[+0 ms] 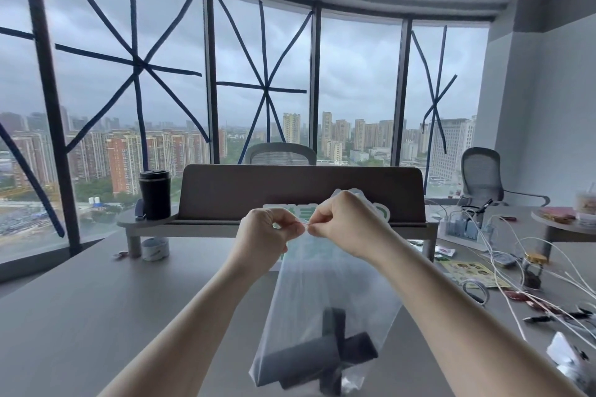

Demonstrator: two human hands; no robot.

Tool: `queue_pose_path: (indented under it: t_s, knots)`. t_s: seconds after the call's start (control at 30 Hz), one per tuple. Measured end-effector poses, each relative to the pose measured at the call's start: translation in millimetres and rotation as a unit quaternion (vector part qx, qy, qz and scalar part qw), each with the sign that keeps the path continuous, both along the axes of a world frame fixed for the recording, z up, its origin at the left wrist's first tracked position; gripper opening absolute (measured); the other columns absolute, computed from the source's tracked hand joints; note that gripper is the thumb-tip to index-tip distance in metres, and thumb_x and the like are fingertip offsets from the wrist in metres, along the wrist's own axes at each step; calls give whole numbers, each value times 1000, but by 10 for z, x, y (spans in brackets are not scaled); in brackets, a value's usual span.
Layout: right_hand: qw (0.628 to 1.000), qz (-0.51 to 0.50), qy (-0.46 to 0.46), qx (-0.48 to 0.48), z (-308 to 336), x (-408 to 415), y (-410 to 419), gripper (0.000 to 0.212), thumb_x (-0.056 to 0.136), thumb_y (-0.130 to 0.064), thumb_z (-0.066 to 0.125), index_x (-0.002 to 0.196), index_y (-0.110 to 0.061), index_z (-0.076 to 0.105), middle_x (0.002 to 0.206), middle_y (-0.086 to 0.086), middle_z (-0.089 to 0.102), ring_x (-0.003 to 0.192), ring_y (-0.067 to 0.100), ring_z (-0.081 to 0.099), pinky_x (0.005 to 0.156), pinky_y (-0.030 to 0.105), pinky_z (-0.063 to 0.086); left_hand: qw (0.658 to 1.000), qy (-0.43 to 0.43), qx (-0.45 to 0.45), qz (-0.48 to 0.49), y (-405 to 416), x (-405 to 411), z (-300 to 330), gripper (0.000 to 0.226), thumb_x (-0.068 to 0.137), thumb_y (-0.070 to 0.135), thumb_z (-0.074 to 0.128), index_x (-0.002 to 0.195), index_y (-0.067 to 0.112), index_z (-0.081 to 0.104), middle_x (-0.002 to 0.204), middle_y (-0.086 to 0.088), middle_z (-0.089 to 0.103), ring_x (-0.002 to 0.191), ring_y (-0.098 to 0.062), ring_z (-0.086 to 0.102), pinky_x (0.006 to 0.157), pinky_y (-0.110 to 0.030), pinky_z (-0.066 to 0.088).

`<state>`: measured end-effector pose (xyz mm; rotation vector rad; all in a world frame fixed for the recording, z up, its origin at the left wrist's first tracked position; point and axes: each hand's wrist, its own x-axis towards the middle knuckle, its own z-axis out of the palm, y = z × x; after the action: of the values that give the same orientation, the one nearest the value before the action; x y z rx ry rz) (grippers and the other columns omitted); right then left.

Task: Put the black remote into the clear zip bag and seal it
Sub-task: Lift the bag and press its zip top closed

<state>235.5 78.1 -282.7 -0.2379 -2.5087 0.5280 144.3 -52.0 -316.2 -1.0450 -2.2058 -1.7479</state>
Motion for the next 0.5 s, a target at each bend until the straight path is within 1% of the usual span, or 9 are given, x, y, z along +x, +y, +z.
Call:
queue_pose_path:
  t_s: [0.13, 0.23, 0.37, 0.5]
  knots:
    - [1000, 11, 1, -10, 19, 18, 15, 7, 81, -28, 75, 80, -23, 81, 62, -16, 60, 74, 5, 59, 62, 24, 43, 1000, 0, 2, -7, -22, -14, 8, 12, 76, 11, 74, 65, 17, 72, 46, 17, 59, 41, -9, 48, 38, -12, 36]
    - [1000, 16, -15, -6, 45, 28, -3, 9, 83, -28, 73, 83, -22, 80, 63, -15, 58, 73, 4, 55, 62, 22, 41, 1000, 2, 2, -11, -26, -21, 13, 11, 76, 10, 73, 67, 14, 72, 45, 16, 58, 43, -13, 48, 37, -13, 36]
    - [999, 10, -38, 7, 43, -13, -32, 12, 85, -30, 68, 80, -22, 76, 73, -10, 65, 77, 8, 59, 71, 33, 48, 1000, -5, 10, -14, -33, -24, 5, 19, 77, 8, 72, 61, 16, 68, 44, 14, 56, 41, -10, 46, 37, -12, 36]
    - [998, 15, -60, 5, 11, -85, -36, 16, 85, -31, 64, 70, -27, 65, 78, -6, 67, 82, 19, 66, 78, 43, 56, 1000, -15, 12, -17, -16, -31, -9, 17, 79, 8, 71, 63, 12, 66, 38, 16, 53, 38, -7, 41, 39, -15, 37]
